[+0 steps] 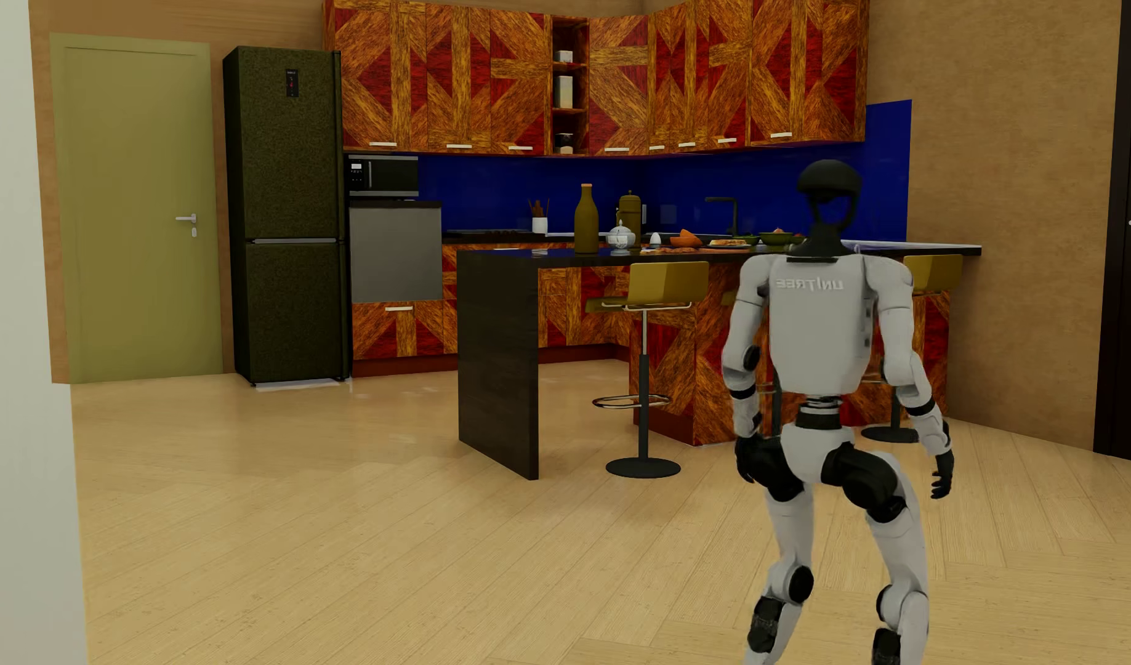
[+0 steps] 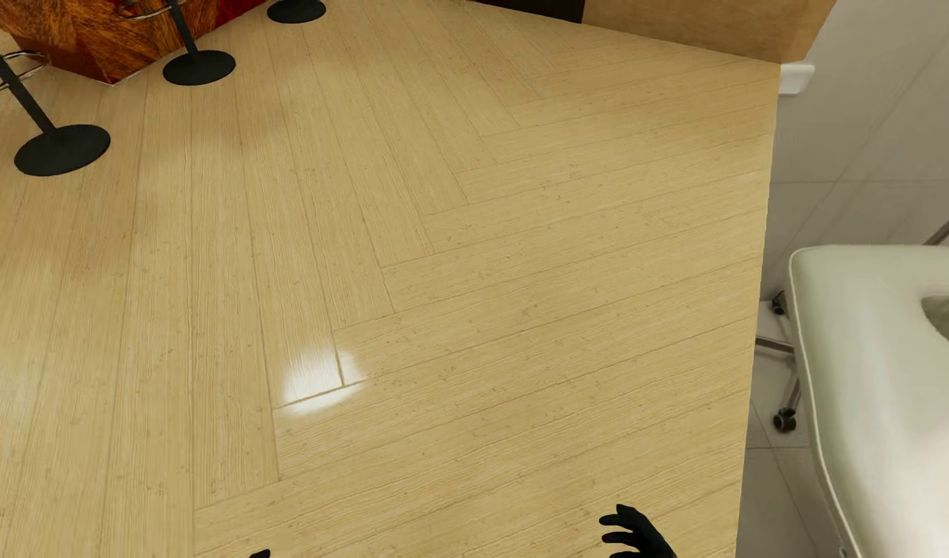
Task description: Turn around
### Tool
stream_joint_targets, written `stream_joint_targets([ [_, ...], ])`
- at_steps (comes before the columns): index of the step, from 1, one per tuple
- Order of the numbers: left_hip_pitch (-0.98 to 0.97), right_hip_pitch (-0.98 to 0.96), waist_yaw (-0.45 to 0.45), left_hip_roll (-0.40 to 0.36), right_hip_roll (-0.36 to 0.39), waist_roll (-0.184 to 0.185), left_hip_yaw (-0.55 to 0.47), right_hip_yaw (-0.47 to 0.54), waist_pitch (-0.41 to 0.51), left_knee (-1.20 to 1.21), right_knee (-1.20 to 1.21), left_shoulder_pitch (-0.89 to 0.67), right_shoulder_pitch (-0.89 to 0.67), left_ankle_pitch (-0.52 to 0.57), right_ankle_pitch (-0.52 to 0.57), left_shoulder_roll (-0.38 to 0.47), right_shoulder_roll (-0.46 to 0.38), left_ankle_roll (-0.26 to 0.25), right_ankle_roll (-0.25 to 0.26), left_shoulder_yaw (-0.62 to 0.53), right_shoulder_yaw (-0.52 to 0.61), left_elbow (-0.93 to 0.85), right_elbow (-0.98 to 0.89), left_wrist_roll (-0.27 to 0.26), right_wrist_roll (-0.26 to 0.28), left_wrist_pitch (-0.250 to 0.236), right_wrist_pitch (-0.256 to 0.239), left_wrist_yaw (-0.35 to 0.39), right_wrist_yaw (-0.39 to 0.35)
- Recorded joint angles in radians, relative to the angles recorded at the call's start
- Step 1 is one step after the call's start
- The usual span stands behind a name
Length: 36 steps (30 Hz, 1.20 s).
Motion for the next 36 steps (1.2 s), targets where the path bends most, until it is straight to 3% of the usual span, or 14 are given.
stream_joint_targets([
  [5, 0.070, -0.120, 0.003, -0.075, 0.017, 0.011, -0.117, 0.081, 0.005, -0.132, 0.072, -0.004, 0.027, 0.000, -0.030, 0.035, 0.025, 0.062, -0.336, -0.050, -0.048, 0.046, -0.027, 0.000, -0.014, -0.066, -0.086, 0.071, 0.029],
  [6, 0.051, -0.073, -0.014, -0.076, 0.007, 0.002, -0.117, 0.091, 0.011, -0.074, 0.021, -0.012, 0.045, 0.007, 0.046, 0.007, -0.002, 0.049, -0.070, -0.061, -0.054, 0.019, 0.010, 0.008, -0.021, -0.049, -0.092, 0.097, 0.048],
  [7, 0.013, -0.051, -0.004, -0.054, 0.004, 0.012, -0.089, 0.079, 0.010, 0.002, 0.001, -0.014, 0.051, 0.037, 0.048, -0.020, -0.026, 0.028, 0.012, -0.059, -0.055, -0.002, 0.019, 0.012, -0.022, -0.027, -0.081, 0.106, 0.055],
  [10, -0.017, 0.013, 0.013, 0.042, -0.019, 0.050, 0.009, -0.018, -0.006, -0.051, -0.023, -0.017, 0.010, 0.019, 0.016, -0.019, 0.018, -0.056, 0.010, -0.011, -0.008, -0.010, 0.003, 0.014, 0.018, 0.002, -0.019, 0.041, 0.002],
  [12, -0.008, 0.027, 0.035, 0.014, -0.040, 0.059, -0.024, -0.023, 0.009, -0.031, 0.039, 0.008, -0.057, -0.001, -0.010, 0.024, 0.039, 0.014, 0.022, 0.012, 0.049, 0.019, -0.021, 0.010, 0.052, -0.033, -0.008, -0.002, -0.055],
  [16, 0.033, -0.105, 0.012, -0.049, 0.015, 0.014, -0.106, 0.093, 0.007, -0.095, 0.231, 0.006, 0.050, 0.018, 0.085, 0.046, 0.013, 0.048, -0.234, -0.014, -0.037, 0.040, -0.026, -0.027, 0.049, -0.074, -0.034, 0.057, -0.018],
  [17, 0.025, -0.090, -0.001, -0.073, 0.022, -0.022, -0.126, 0.110, 0.000, -0.093, 0.063, -0.017, 0.076, 0.011, -0.008, 0.020, 0.009, 0.045, -0.234, -0.050, -0.087, 0.018, -0.012, -0.025, 0.030, -0.066, -0.030, 0.086, -0.003],
  [18, 0.015, -0.051, -0.008, -0.061, 0.008, -0.029, -0.111, 0.102, -0.005, -0.069, 0.013, -0.015, 0.076, 0.006, 0.027, -0.008, 0.004, 0.042, 0.020, -0.067, -0.052, 0.012, 0.024, -0.026, 0.020, -0.059, -0.019, 0.106, -0.010],
  [23, 0.026, -0.027, 0.026, -0.032, -0.037, 0.012, -0.086, 0.021, 0.029, -0.072, 0.130, 0.021, -0.038, -0.003, 0.066, 0.033, 0.060, 0.049, 0.008, -0.007, 0.032, 0.058, -0.042, -0.033, 0.018, -0.012, 0.007, 0.060, -0.040],
  [26, 0.053, -0.072, 0.034, -0.084, 0.021, -0.018, -0.158, 0.088, 0.021, -0.137, 0.101, -0.005, 0.021, 0.020, 0.030, 0.035, 0.027, 0.047, -0.372, -0.027, -0.054, 0.050, -0.042, -0.005, 0.019, -0.011, -0.072, 0.088, -0.011],
  [28, 0.022, 0.014, 0.010, -0.053, 0.011, -0.004, -0.118, 0.074, 0.008, -0.063, -0.013, -0.001, 0.045, 0.017, -0.015, -0.025, -0.011, 0.029, 0.011, -0.063, -0.025, 0.009, 0.028, 0.006, 0.021, -0.021, -0.095, 0.108, -0.004],
  [32, -0.043, 0.050, 0.034, 0.031, -0.027, 0.060, 0.008, -0.026, 0.019, -0.004, 0.086, -0.016, -0.069, 0.004, -0.040, 0.011, 0.057, 0.004, 0.016, 0.031, 0.043, 0.033, -0.011, -0.015, 0.061, -0.037, -0.031, 0.036, -0.081],
  [34, -0.030, -0.094, 0.022, -0.015, -0.008, 0.044, -0.050, 0.050, 0.008, -0.032, 0.353, 0.017, -0.052, 0.014, 0.175, 0.082, 0.069, 0.043, -0.165, 0.016, 0.046, 0.084, -0.034, -0.033, 0.096, -0.087, -0.003, 0.052, -0.090],
  [36, -0.007, -0.142, 0.022, -0.056, 0.008, -0.004, -0.091, 0.104, 0.005, -0.072, 0.163, 0.010, -0.005, 0.024, 0.070, 0.037, 0.043, 0.042, -0.277, -0.033, -0.055, 0.056, -0.027, -0.037, 0.070, -0.077, 0.018, 0.111, -0.026],
])
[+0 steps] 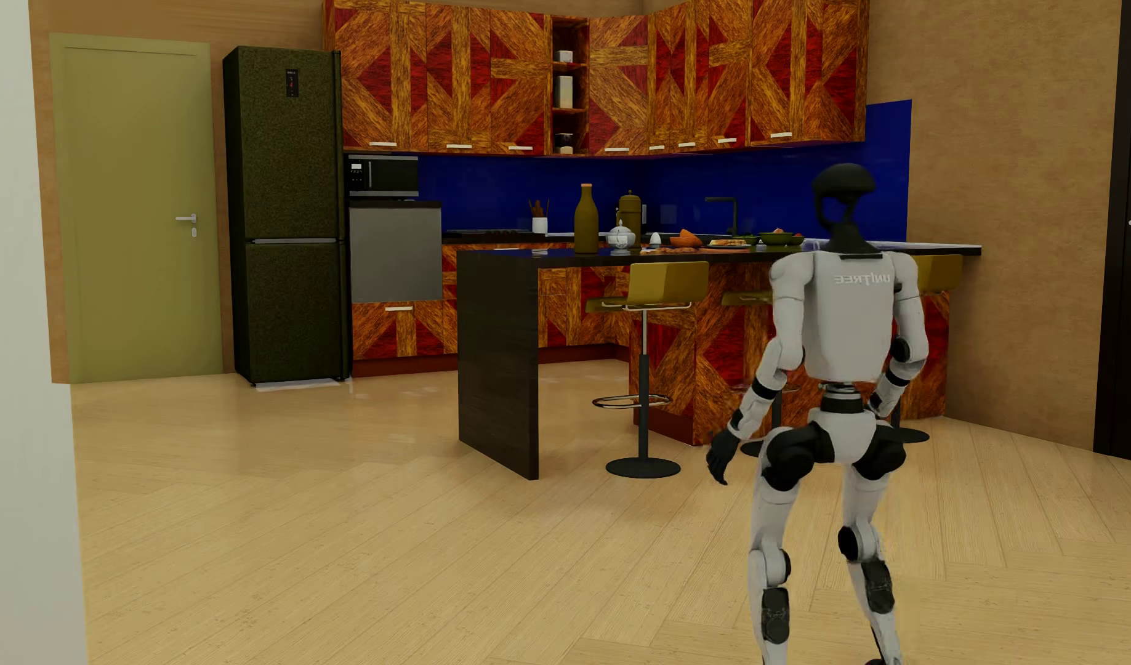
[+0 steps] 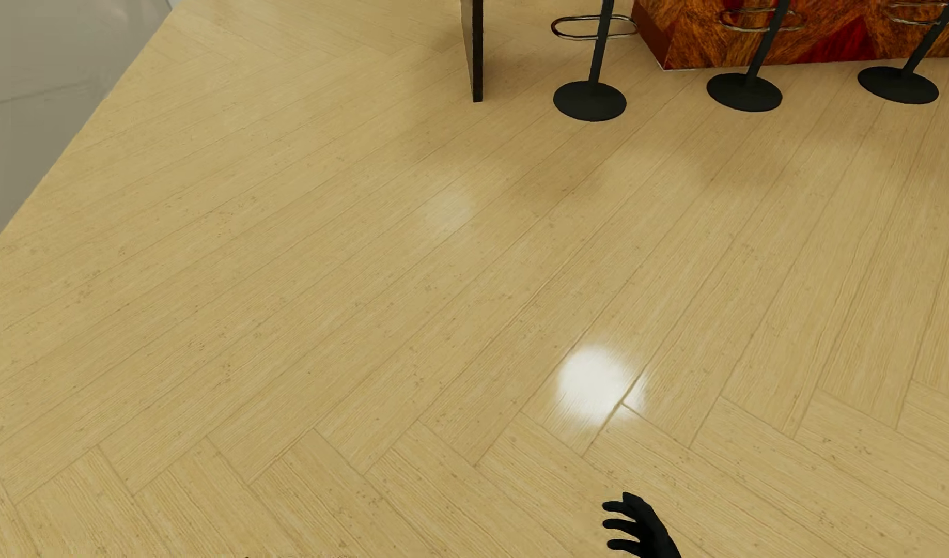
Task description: Turn around
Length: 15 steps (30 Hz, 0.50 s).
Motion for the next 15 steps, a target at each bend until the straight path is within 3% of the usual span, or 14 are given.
stream_joint_targets([
  [1, -0.005, 0.037, -0.009, -0.003, -0.011, -0.011, -0.009, 0.002, -0.002, 0.018, -0.121, -0.021, 0.025, -0.012, -0.017, -0.043, -0.021, -0.005, 0.251, -0.028, -0.030, -0.014, 0.032, 0.011, -0.030, 0.031, -0.006, 0.021, 0.027],
  [2, -0.004, 0.062, -0.005, 0.012, -0.014, -0.009, -0.002, -0.019, 0.002, 0.034, -0.133, -0.024, 0.010, -0.013, -0.023, -0.060, -0.054, -0.006, 0.298, -0.030, -0.006, -0.017, 0.057, 0.023, -0.057, 0.050, -0.005, 0.024, 0.037],
  [3, -0.013, 0.087, -0.018, 0.019, -0.031, -0.015, 0.013, -0.049, 0.009, 0.051, -0.138, -0.011, 0.016, 0.012, -0.037, -0.047, -0.048, -0.021, 0.295, -0.016, 0.032, -0.046, 0.025, 0.027, -0.076, 0.072, -0.008, 0.011, 0.029],
  [5, -0.018, 0.136, 0.004, 0.072, -0.047, 0.018, 0.083, -0.113, 0.005, 0.022, -0.168, 0.001, -0.023, 0.004, -0.050, -0.055, -0.027, -0.058, 0.296, 0.026, 0.058, -0.044, 0.031, 0.029, -0.081, 0.087, -0.028, -0.030, 0.012],
  [6, -0.006, 0.161, 0.022, 0.075, -0.058, 0.029, 0.081, -0.131, 0.010, 0.019, -0.163, 0.009, -0.050, 0.002, -0.064, -0.036, 0.005, -0.025, 0.300, 0.041, 0.070, -0.033, 0.012, 0.025, -0.062, 0.079, -0.036, -0.052, -0.002],
  [7, 0.003, 0.159, 0.033, 0.067, -0.064, 0.045, 0.067, -0.129, 0.023, 0.025, -0.106, 0.005, -0.085, -0.003, -0.046, -0.017, 0.024, 0.001, 0.299, 0.057, 0.104, -0.003, 0.017, 0.023, -0.041, 0.065, -0.047, -0.069, -0.020],
  [8, 0.008, 0.096, 0.021, 0.048, -0.066, 0.054, 0.040, -0.096, 0.028, 0.015, 0.032, -0.001, -0.081, 0.004, 0.051, 0.009, 0.019, -0.001, 0.253, 0.038, 0.133, 0.021, -0.018, 0.025, -0.023, 0.049, -0.059, -0.074, -0.030],
  [9, 0.024, 0.044, 0.013, 0.038, -0.036, 0.049, 0.019, -0.046, 0.019, -0.014, 0.087, 0.002, -0.042, 0.014, 0.129, 0.020, 0.008, -0.001, 0.131, 0.029, 0.107, 0.006, -0.006, 0.030, -0.008, 0.034, -0.076, -0.062, -0.025],
  [10, 0.041, 0.020, -0.005, 0.025, -0.021, 0.031, 0.003, -0.011, 0.005, -0.042, 0.022, 0.009, 0.015, 0.022, 0.095, 0.014, 0.013, -0.002, 0.017, 0.010, 0.053, -0.017, -0.008, 0.035, -0.003, 0.016, -0.085, -0.044, -0.014],
  [11, 0.042, 0.049, -0.025, 0.011, -0.028, 0.016, -0.015, 0.006, -0.004, -0.032, -0.161, -0.007, 0.051, 0.012, -0.005, -0.020, 0.001, -0.003, -0.004, -0.008, 0.001, -0.024, 0.019, 0.041, -0.006, -0.004, -0.089, -0.022, 0.001],
  [12, 0.027, 0.081, -0.025, 0.011, -0.037, 0.010, -0.024, 0.013, -0.020, -0.009, -0.211, -0.021, 0.064, -0.003, 0.029, -0.046, -0.032, -0.006, 0.313, -0.021, 0.017, -0.027, 0.035, 0.044, -0.013, -0.010, -0.078, -0.007, 0.006],
  [13, 0.019, 0.104, -0.026, 0.034, -0.040, 0.015, -0.002, -0.015, -0.019, 0.011, -0.220, -0.028, 0.072, -0.012, 0.035, -0.053, -0.046, -0.009, 0.345, -0.033, 0.029, -0.057, 0.012, 0.041, -0.021, 0.005, -0.060, -0.004, 0.006],
  [15, 0.008, 0.147, -0.023, 0.071, -0.061, 0.028, 0.056, -0.072, -0.011, 0.036, -0.223, -0.027, 0.026, -0.019, 0.010, -0.025, -0.056, -0.004, 0.350, 0.003, 0.029, -0.076, 0.002, 0.027, -0.033, 0.025, -0.028, -0.039, 0.008],
])
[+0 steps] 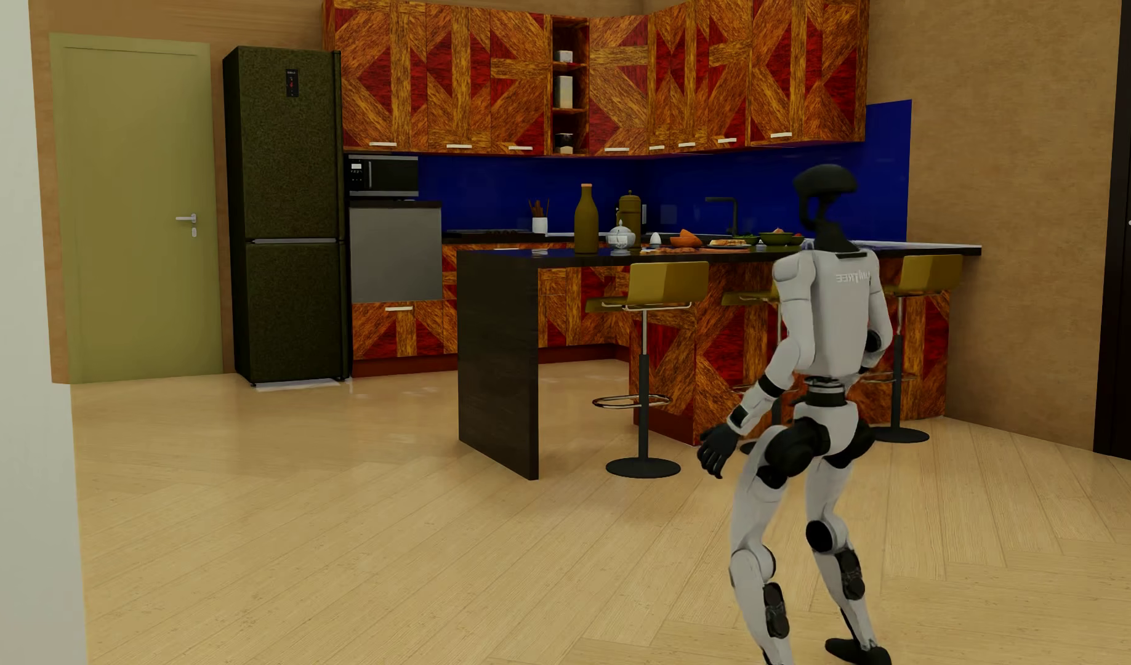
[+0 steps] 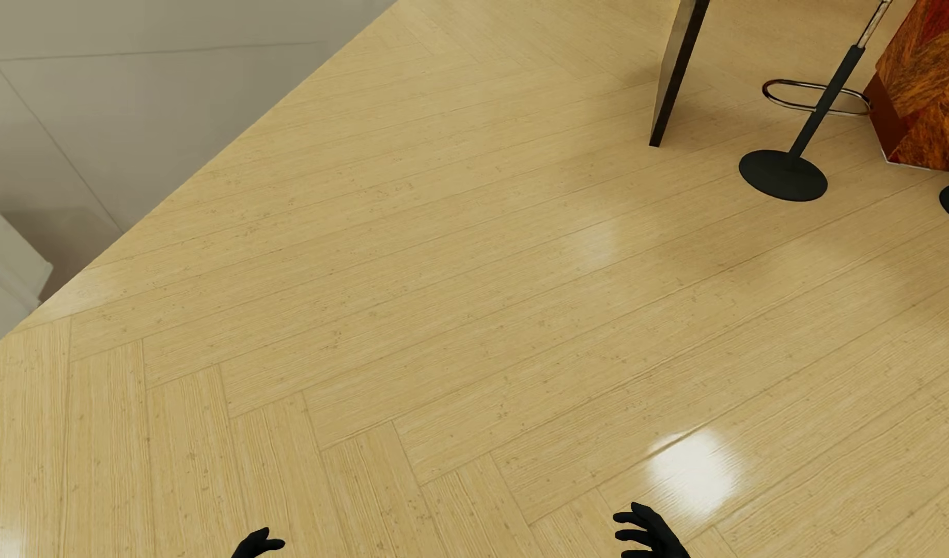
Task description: Turn around
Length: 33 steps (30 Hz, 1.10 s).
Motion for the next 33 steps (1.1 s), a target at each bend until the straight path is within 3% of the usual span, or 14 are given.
stream_joint_targets([
  [3, 0.010, 0.020, 0.040, -0.027, -0.022, 0.004, -0.042, -0.004, 0.014, 0.018, 0.070, 0.023, -0.096, -0.025, -0.012, 0.026, 0.060, 0.019, 0.000, 0.056, 0.067, 0.079, -0.023, -0.013, -0.006, 0.012, 0.021, -0.032, -0.030],
  [4, 0.026, -0.023, 0.040, -0.043, -0.020, -0.004, -0.059, 0.021, 0.032, 0.005, 0.181, 0.033, -0.106, -0.020, 0.051, 0.035, 0.078, 0.023, -0.080, 0.050, 0.057, 0.089, -0.033, -0.018, -0.015, 0.010, 0.015, -0.016, -0.034],
  [6, 0.049, -0.108, 0.012, -0.055, 0.035, -0.044, -0.073, 0.058, 0.033, -0.044, 0.251, 0.063, -0.051, -0.001, 0.073, 0.044, 0.064, 0.021, -0.370, 0.056, 0.015, 0.084, -0.022, -0.014, -0.037, -0.003, -0.003, 0.029, 0.007],
  [7, 0.045, -0.135, -0.042, -0.048, 0.058, -0.073, -0.036, 0.036, 0.047, -0.024, 0.155, 0.064, -0.048, 0.007, 0.019, 0.037, 0.072, 0.016, -0.415, 0.053, -0.033, 0.030, -0.047, -0.018, -0.037, 0.012, 0.008, 0.043, 0.028],
  [8, -0.018, -0.133, -0.092, -0.032, 0.085, -0.075, -0.007, 0.060, 0.059, 0.114, 0.081, 0.033, -0.052, 0.046, 0.058, 0.006, 0.036, 0.011, -0.313, 0.059, -0.039, -0.006, -0.046, -0.023, -0.028, 0.021, 0.021, 0.037, 0.027],
  [9, -0.036, -0.129, -0.126, -0.030, 0.092, -0.079, 0.001, 0.094, 0.036, 0.135, 0.049, 0.000, -0.023, 0.055, 0.070, -0.002, 0.035, 0.000, -0.097, 0.023, -0.019, -0.025, -0.017, -0.026, 0.002, 0.027, 0.028, 0.011, 0.002],
  [10, -0.018, -0.119, -0.165, -0.025, 0.101, -0.075, 0.000, 0.103, 0.024, 0.111, 0.029, -0.050, 0.016, 0.046, 0.077, -0.008, 0.059, -0.016, -0.051, -0.007, -0.015, -0.048, 0.008, -0.031, 0.048, 0.037, 0.038, -0.026, -0.023],
  [13, -0.012, -0.084, -0.255, -0.013, 0.119, -0.033, -0.011, 0.105, 0.027, 0.102, -0.042, -0.144, 0.076, 0.093, 0.111, -0.002, 0.089, -0.063, -0.059, -0.001, -0.005, -0.053, 0.029, -0.066, 0.167, -0.030, 0.060, -0.161, -0.067],
  [15, 0.033, -0.081, -0.251, -0.003, 0.125, 0.011, -0.021, 0.094, 0.029, -0.006, -0.075, -0.123, 0.045, 0.030, 0.130, -0.005, 0.075, -0.089, -0.056, 0.011, -0.013, -0.053, 0.032, -0.076, 0.150, -0.049, 0.049, -0.212, -0.074],
  [17, 0.069, -0.080, -0.229, 0.000, 0.128, 0.022, -0.015, 0.088, 0.030, -0.104, -0.104, -0.059, 0.020, 0.012, 0.148, 0.036, 0.083, 0.015, -0.058, 0.013, 0.000, -0.068, 0.004, -0.065, 0.105, -0.021, 0.017, -0.220, -0.071],
  [22, 0.061, -0.075, -0.229, -0.022, 0.106, -0.033, -0.031, 0.079, 0.041, -0.103, -0.106, -0.101, 0.018, 0.050, 0.149, -0.012, 0.087, 0.009, -0.060, -0.015, 0.013, -0.054, 0.037, -0.003, 0.012, 0.006, 0.016, -0.153, -0.042],
  [24, 0.046, -0.071, -0.238, -0.009, 0.120, -0.034, -0.035, 0.081, 0.036, -0.082, -0.131, -0.089, 0.021, 0.059, 0.167, -0.016, 0.076, -0.040, -0.062, -0.011, -0.013, -0.048, 0.027, -0.014, 0.025, -0.049, 0.073, -0.169, -0.029],
  [26, 0.071, -0.070, -0.246, -0.003, 0.128, -0.036, -0.032, 0.082, 0.019, -0.159, -0.170, -0.092, 0.036, 0.050, 0.191, 0.024, 0.062, 0.014, -0.063, 0.008, -0.005, -0.046, 0.019, -0.018, 0.053, -0.050, 0.103, -0.204, -0.023],
  [33, 0.038, -0.094, -0.223, -0.014, 0.115, -0.057, -0.037, 0.075, 0.039, -0.058, -0.078, -0.093, 0.004, 0.036, 0.141, 0.011, 0.063, 0.000, -0.085, 0.009, 0.008, -0.043, 0.029, -0.084, 0.059, -0.019, 0.069, -0.193, -0.037],
])
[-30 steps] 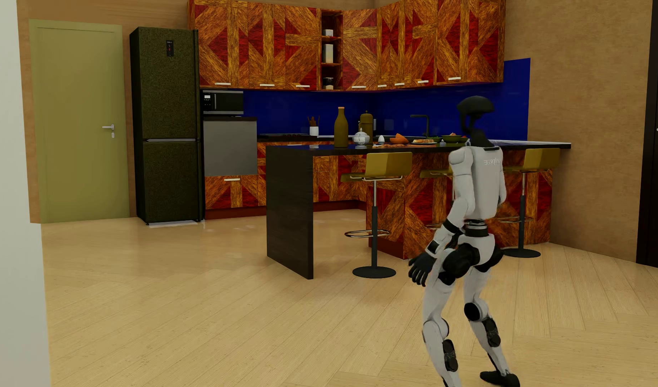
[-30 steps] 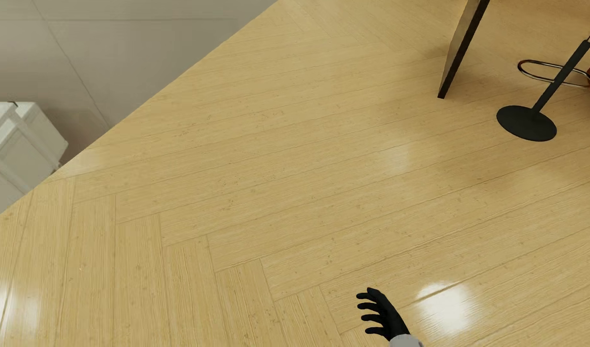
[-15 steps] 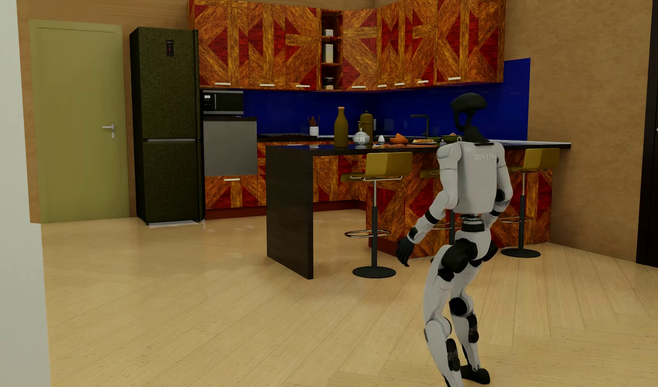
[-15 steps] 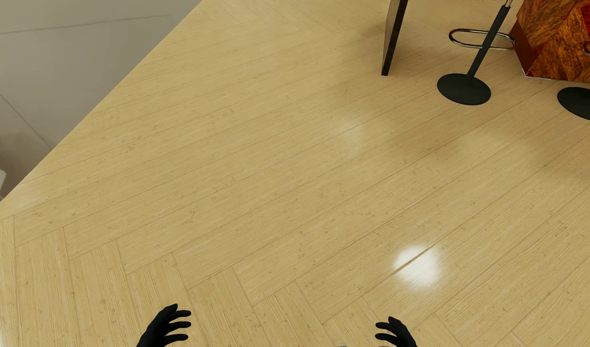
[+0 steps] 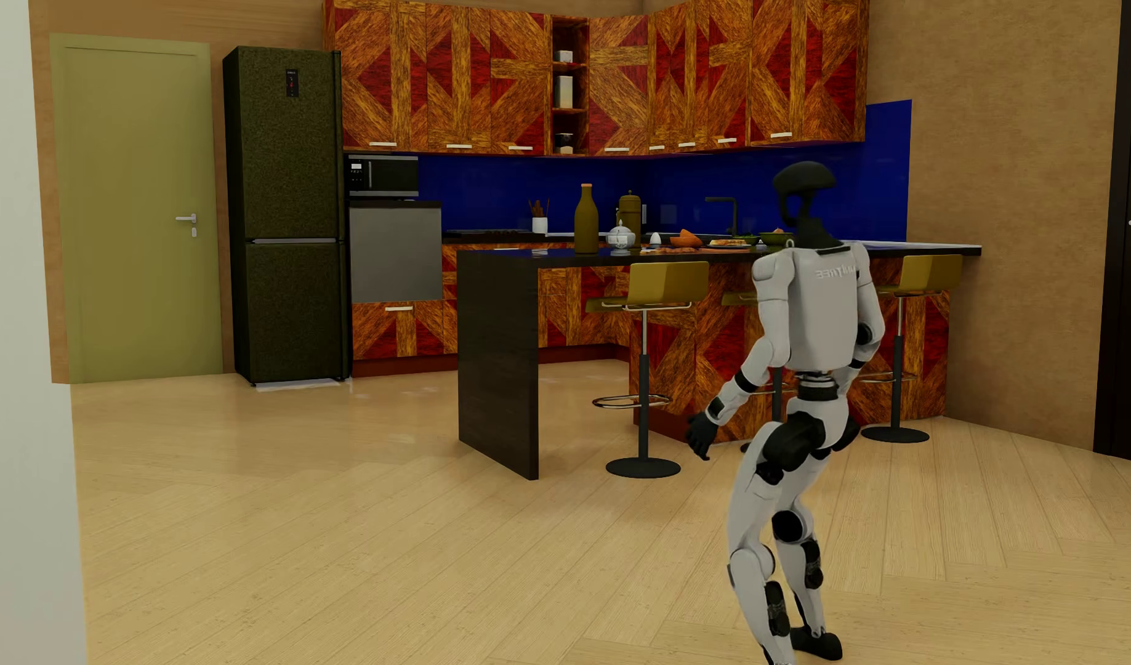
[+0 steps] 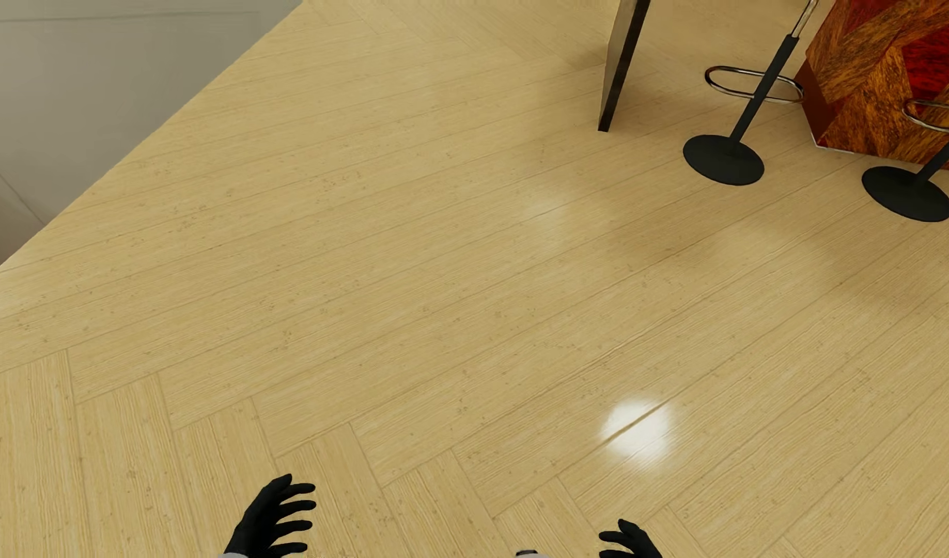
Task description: Turn around
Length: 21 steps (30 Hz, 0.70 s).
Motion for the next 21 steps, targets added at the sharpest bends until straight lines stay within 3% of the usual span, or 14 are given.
stream_joint_targets([
  [1, -0.036, -0.004, 0.025, 0.004, 0.004, 0.007, 0.003, 0.004, -0.007, 0.060, -0.008, -0.009, 0.019, 0.017, 0.019, -0.010, -0.002, -0.002, 0.025, -0.011, -0.013, -0.016, -0.002, -0.009, -0.002, 0.014, -0.012, 0.006, -0.002],
  [5, 0.020, 0.024, -0.017, 0.011, 0.008, 0.039, 0.011, 0.001, -0.017, -0.057, -0.070, 0.023, 0.033, 0.011, 0.041, -0.006, 0.004, 0.006, 0.005, -0.002, -0.021, -0.014, -0.010, 0.043, 0.019, 0.017, -0.053, 0.016, -0.003],
  [7, 0.017, 0.015, -0.031, 0.011, 0.009, 0.039, 0.013, 0.001, -0.027, -0.070, -0.069, 0.020, 0.016, 0.023, 0.020, -0.008, 0.007, 0.005, -0.015, -0.001, -0.034, -0.011, -0.005, 0.049, -0.002, 0.014, -0.038, 0.027, -0.001],
  [9, 0.013, 0.017, -0.015, 0.013, 0.016, 0.038, 0.014, 0.013, -0.035, -0.062, -0.077, 0.015, 0.028, 0.019, 0.044, -0.001, 0.015, 0.004, 0.004, -0.020, -0.040, -0.016, 0.004, 0.065, -0.033, 0.002, -0.011, 0.023, 0.010],
  [11, 0.011, 0.027, -0.048, 0.020, 0.020, 0.050, 0.009, 0.005, -0.041, -0.060, -0.094, 0.027, 0.036, 0.016, 0.041, -0.018, 0.014, 0.006, 0.026, -0.008, 0.008, -0.003, 0.002, 0.094, -0.025, -0.006, 0.010, 0.007, 0.028],
  [14, 0.031, -0.001, -0.034, 0.007, 0.002, 0.012, 0.012, -0.011, -0.036, -0.083, -0.003, -0.001, 0.049, 0.023, -0.078, 0.033, 0.018, 0.004, -0.120, 0.019, -0.046, 0.010, -0.009, 0.090, -0.028, -0.012, 0.032, -0.047, 0.063],
  [16, 0.009, -0.003, -0.007, 0.001, -0.008, 0.010, 0.013, 0.001, -0.030, -0.034, -0.021, 0.020, 0.014, -0.008, 0.027, -0.012, 0.010, 0.006, 0.029, -0.020, -0.023, -0.001, 0.000, 0.089, -0.059, -0.010, 0.024, -0.038, 0.054],
  [20, 0.017, 0.012, -0.017, 0.007, 0.000, 0.021, 0.016, 0.004, 0.008, -0.037, -0.041, -0.001, 0.011, -0.001, 0.033, -0.009, 0.026, 0.002, 0.028, -0.014, -0.012, -0.030, -0.020, 0.082, -0.029, 0.017, -0.016, -0.041, 0.039],
  [21, 0.015, 0.006, -0.025, 0.010, 0.002, 0.030, 0.018, 0.005, 0.006, -0.037, -0.035, -0.004, 0.025, -0.012, 0.030, -0.018, 0.024, 0.005, 0.030, -0.013, -0.015, -0.027, -0.014, 0.089, -0.028, 0.004, -0.024, -0.032, 0.034],
])
